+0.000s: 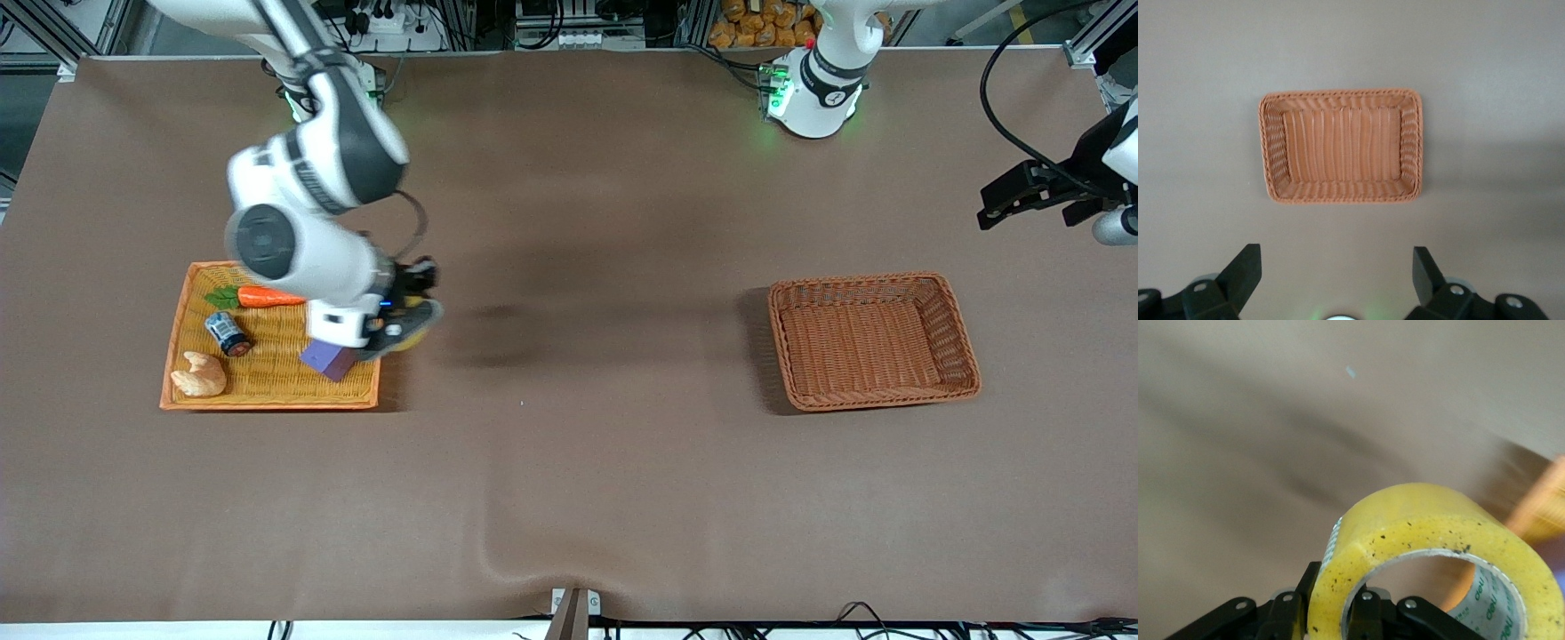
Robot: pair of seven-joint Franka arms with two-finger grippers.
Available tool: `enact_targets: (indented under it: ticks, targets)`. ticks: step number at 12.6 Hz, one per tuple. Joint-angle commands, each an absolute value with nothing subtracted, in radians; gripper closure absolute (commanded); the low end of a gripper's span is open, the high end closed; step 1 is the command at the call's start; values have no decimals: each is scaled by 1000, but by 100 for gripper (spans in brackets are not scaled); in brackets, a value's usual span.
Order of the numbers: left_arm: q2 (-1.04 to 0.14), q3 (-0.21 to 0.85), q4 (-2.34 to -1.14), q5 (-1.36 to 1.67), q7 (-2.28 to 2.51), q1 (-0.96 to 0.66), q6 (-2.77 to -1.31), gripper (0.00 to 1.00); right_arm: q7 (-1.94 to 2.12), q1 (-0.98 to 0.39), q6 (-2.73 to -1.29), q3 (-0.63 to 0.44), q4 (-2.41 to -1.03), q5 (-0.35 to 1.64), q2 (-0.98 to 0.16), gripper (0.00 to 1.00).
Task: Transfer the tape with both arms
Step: 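Carry the tape roll toward the table middle with the right gripper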
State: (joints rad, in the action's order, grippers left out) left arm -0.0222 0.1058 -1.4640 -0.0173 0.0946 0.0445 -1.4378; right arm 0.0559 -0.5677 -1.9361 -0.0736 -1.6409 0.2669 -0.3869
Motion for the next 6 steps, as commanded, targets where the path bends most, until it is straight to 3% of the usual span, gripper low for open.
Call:
enact_targets:
  ticks: [1,6]
  targets:
    - [-15,100,-1454,-6,64,52,-1410,0,-230,-716,-2113,-91,-1502,291,-581,100]
    - [-29,100,-1488,-15,63,57,-1402,0,-584,-877,-2370,-89,-1183,290,-934,100]
